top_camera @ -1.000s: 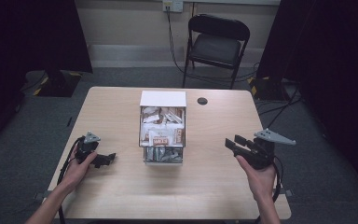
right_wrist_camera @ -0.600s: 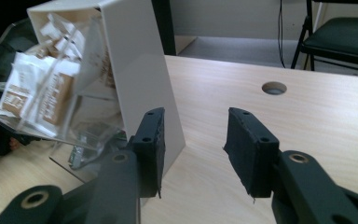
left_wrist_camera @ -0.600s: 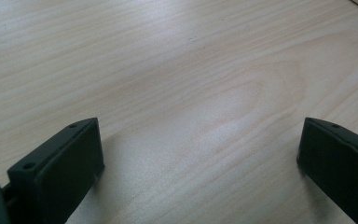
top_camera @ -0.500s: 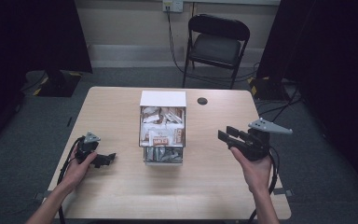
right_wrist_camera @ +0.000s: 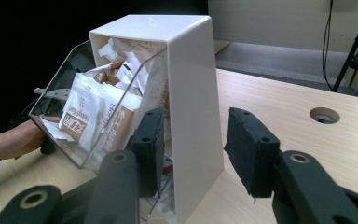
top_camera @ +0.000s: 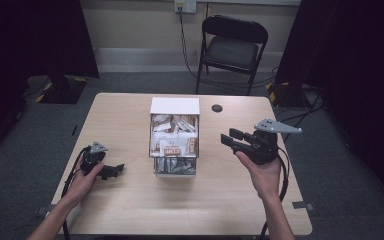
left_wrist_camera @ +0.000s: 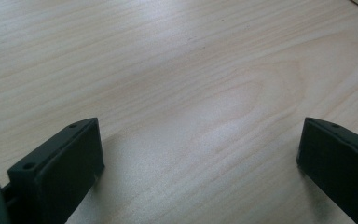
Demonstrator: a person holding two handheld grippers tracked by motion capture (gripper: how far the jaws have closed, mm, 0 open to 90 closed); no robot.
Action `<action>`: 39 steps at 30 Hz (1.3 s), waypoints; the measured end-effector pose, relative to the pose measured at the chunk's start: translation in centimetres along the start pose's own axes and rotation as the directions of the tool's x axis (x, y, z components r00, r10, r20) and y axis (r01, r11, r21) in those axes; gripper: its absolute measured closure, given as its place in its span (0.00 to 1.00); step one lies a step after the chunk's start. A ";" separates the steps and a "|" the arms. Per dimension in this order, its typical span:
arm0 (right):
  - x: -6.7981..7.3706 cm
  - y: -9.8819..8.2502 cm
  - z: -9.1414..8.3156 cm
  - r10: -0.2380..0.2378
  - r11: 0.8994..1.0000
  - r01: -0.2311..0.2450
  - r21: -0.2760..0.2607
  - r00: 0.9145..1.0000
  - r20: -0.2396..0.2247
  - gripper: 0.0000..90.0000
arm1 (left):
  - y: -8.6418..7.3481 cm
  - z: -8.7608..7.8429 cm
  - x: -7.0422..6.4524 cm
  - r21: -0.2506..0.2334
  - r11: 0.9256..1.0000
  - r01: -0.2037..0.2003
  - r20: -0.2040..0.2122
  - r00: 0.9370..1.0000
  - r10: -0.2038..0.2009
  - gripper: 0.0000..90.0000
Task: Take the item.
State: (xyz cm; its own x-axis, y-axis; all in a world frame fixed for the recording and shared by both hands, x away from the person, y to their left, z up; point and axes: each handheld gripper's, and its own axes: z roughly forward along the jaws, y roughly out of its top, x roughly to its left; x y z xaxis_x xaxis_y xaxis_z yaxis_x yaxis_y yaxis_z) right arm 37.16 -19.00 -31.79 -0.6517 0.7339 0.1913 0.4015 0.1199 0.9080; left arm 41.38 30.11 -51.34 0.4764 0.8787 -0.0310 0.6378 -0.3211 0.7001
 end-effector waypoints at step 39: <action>6.0 2.9 7.0 -0.144 0.987 0.158 0.038 0.959 -0.245 0.74 | 0.0 0.0 0.0 0.000 1.000 0.000 0.001 1.000 0.000 0.00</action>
State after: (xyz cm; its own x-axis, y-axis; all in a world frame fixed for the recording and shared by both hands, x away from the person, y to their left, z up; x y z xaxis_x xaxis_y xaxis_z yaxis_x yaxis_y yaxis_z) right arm 38.92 -9.52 -30.65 -0.8402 0.5227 0.1443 0.3178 0.2591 0.9121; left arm 41.39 30.12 -51.34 0.4772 0.8782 -0.0313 0.6377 -0.3216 0.7000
